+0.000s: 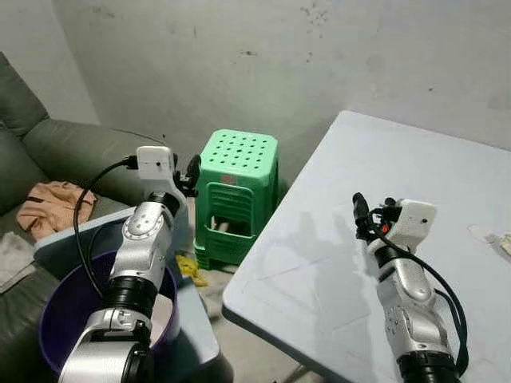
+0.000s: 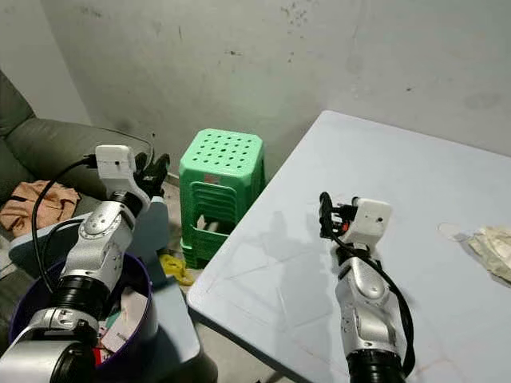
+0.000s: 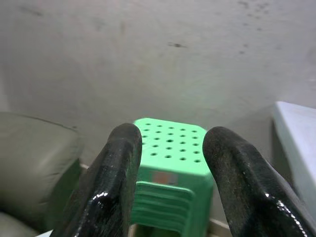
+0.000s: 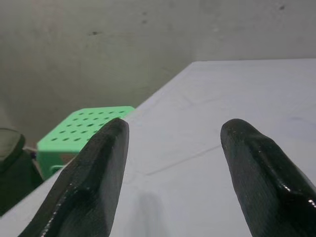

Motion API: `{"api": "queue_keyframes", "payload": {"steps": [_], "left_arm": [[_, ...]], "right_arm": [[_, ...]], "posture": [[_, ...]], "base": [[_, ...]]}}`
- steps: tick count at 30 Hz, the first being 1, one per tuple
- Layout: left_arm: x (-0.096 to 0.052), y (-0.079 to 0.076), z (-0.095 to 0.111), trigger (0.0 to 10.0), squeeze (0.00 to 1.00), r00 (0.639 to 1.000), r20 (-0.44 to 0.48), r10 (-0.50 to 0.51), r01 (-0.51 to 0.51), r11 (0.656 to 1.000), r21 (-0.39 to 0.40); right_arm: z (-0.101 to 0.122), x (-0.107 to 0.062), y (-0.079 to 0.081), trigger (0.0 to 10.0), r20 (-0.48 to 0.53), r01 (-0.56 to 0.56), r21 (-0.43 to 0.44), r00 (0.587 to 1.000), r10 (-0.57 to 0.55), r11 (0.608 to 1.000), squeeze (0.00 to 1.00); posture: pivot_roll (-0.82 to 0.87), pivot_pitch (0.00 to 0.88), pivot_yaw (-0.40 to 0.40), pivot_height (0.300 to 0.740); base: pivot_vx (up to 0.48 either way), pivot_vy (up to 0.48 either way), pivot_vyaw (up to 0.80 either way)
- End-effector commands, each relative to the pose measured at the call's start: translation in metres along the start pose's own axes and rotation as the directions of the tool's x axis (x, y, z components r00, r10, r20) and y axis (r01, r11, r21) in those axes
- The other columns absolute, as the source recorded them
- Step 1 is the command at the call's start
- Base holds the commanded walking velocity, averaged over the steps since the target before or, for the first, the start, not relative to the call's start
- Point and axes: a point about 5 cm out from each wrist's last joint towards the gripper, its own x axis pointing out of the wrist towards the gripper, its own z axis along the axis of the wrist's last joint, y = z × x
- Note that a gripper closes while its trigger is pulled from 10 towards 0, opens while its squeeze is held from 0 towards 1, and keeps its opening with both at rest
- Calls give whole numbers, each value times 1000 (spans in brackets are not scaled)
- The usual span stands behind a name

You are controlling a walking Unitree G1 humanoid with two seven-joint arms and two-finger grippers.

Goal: Picking trash to rubbish bin

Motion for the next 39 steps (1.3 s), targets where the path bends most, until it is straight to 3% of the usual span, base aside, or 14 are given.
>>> {"api": "queue_keyframes", "payload": {"steps": [1, 27, 33, 39], "left_arm": [[2, 1, 4, 10000, 0, 1000, 5, -7, 7, 1000, 21], [-10, 8, -4, 10000, 0, 999, 20, 44, -45, 999, 23], [-11, 6, -5, 10000, 0, 999, 14, 35, -36, 998, 44], [-9, 15, 1, 10000, 0, 999, 0, 36, -36, 997, 64]], "right_arm": [[3, 0, 1, 10000, 20, 0, 2, 1000, 0, 1000, 0], [-1, 9, 19, 10000, -20, -96, -19, 995, 96, 995, 0], [-5, 9, 18, 10000, -40, -80, -5, 996, 80, 997, 0], [-13, 5, 19, 10000, -60, -46, 25, 997, 48, 999, 0]], "posture": [[-82, 0, 53, 740], [5, 0, -33, 740], [4, 0, 3, 740], [6, 0, 37, 740]], "base": [[0, 0, 0], [0, 0, 0], [0, 0, 0], [0, 0, 0]]}}
